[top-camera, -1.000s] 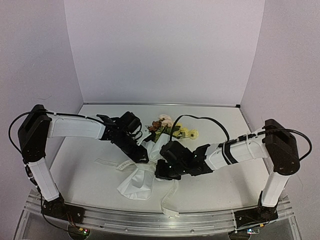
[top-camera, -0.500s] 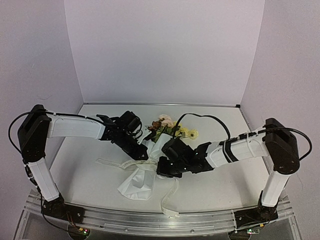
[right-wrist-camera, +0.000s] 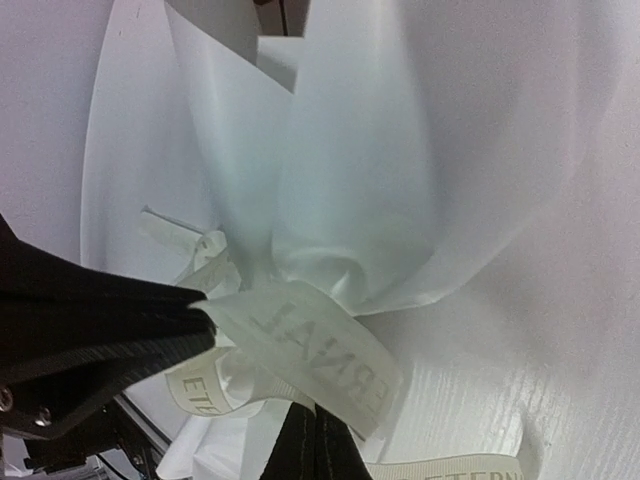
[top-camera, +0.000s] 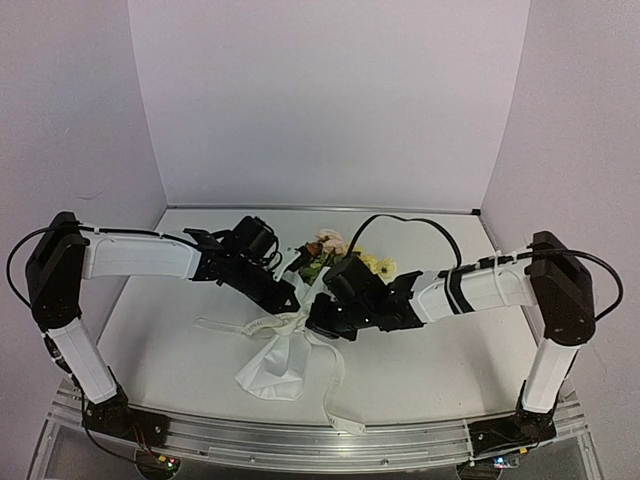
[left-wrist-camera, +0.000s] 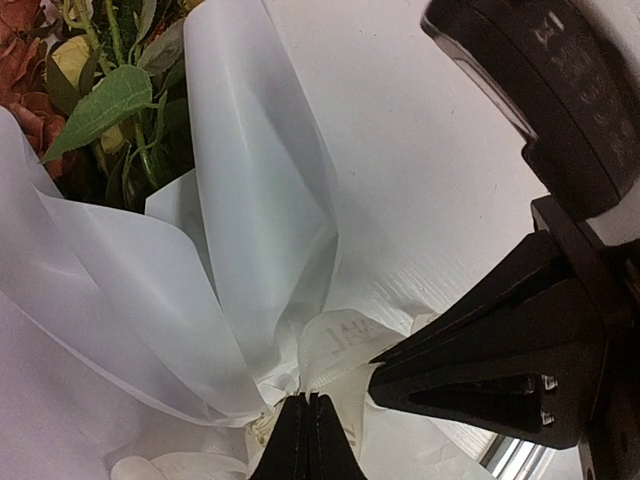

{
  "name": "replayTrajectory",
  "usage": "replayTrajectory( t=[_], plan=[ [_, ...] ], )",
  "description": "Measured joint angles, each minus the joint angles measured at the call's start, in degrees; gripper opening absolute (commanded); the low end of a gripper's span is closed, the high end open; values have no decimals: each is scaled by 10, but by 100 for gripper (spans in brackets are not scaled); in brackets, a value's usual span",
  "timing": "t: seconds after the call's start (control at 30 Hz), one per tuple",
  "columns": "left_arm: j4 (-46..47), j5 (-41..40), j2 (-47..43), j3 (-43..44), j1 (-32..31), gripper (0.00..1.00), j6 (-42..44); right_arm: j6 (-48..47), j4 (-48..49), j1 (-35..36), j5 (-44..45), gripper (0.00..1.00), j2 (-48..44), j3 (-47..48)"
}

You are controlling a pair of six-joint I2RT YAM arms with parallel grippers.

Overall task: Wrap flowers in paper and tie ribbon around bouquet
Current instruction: Cross the ribbon over the folded bouquet.

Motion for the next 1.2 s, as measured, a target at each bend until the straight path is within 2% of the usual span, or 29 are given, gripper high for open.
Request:
replayTrajectory(
  t=[0.37, 0.7, 1.0, 1.07, 1.13, 1.2],
  plan=[
    [17, 1, -29, -21, 0, 0, -14, 59, 62, -14, -8, 0, 45, 7],
    [27, 25, -42, -39, 0, 0, -25, 83, 206, -17, 30, 0, 53, -34],
    [49, 31, -42, -41, 0, 0, -44, 91, 371, -23, 16, 2, 116, -47],
    [53, 31, -41, -44, 0, 2, -48, 90, 399, -25, 8, 2, 121, -53],
    [61, 31, -41, -49, 0, 12, -55, 89, 423, -28, -2, 3, 126, -60],
    [68, 28, -41, -54, 1, 16, -62, 88, 445, -33, -12, 3, 132, -65]
  ],
)
